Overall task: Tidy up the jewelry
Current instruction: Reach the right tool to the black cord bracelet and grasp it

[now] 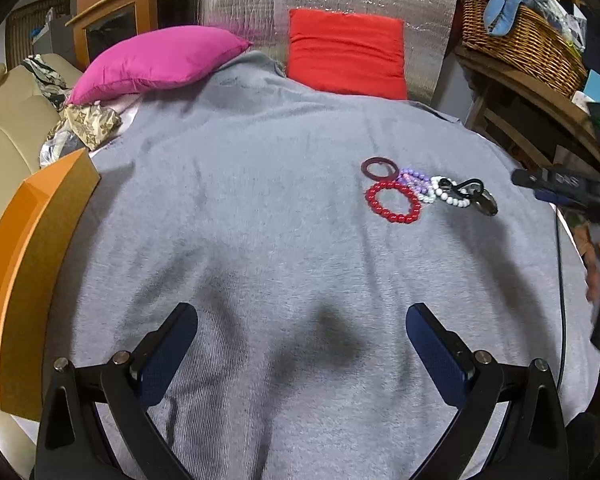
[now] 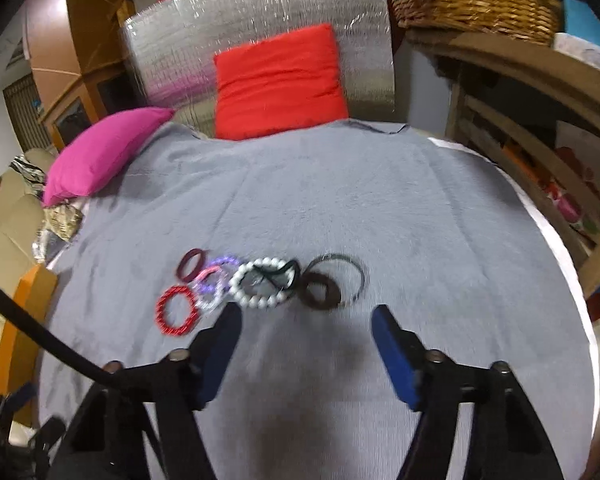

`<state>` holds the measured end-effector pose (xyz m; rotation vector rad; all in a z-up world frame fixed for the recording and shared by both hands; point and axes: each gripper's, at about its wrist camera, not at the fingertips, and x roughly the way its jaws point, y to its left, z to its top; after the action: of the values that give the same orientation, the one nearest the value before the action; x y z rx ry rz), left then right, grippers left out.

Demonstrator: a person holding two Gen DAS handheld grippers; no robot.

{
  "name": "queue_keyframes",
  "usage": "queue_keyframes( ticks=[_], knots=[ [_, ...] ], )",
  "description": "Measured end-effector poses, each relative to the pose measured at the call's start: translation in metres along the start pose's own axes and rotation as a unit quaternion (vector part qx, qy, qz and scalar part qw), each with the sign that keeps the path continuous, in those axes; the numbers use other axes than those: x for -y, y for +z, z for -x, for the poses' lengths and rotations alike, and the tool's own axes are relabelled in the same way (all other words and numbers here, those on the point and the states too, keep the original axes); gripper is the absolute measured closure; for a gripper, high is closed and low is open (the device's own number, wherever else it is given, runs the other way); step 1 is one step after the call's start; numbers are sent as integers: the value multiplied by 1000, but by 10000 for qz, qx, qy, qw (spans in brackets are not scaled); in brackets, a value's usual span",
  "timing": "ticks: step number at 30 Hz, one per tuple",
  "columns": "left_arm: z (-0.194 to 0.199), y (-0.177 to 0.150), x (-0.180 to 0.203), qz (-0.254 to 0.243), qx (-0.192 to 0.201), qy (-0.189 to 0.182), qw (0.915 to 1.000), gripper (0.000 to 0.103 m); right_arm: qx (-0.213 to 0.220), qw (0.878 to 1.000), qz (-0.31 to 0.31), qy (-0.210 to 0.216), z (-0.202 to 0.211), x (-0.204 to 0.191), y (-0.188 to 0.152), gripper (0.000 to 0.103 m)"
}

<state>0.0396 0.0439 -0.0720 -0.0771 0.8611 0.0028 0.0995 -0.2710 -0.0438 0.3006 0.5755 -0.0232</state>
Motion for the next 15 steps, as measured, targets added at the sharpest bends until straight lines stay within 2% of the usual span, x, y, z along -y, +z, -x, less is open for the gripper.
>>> queue_keyframes(
  ticks=[5,8,9,10,11,12,15],
  knots=[
    [-15,2,-9,100,-89,2,9999,0,-266,9993,258,-53,-47,-9,19,45],
    [-23,5,-13,133,-125,12,9998,0,-384,9979,514,-128,-67,-19,22,53],
    [-25,5,-14,140,-140,13,9998,0,-438,9973,571,-139,-74,-21,22,59],
    [-27,6,-14,140,-146,15,9998,0,-488,9968,620,-144,-80,-22,21,73],
    [-29,6,-15,135,-156,29,9998,0,-533,9963,656,-131,-85,-24,21,81],
    [-30,6,-16,133,-157,43,9998,0,-567,9960,682,-102,-88,-25,20,94],
    [-34,7,-19,167,-176,54,9997,0,-246,9974,671,10,-75,-26,19,97]
  ],
)
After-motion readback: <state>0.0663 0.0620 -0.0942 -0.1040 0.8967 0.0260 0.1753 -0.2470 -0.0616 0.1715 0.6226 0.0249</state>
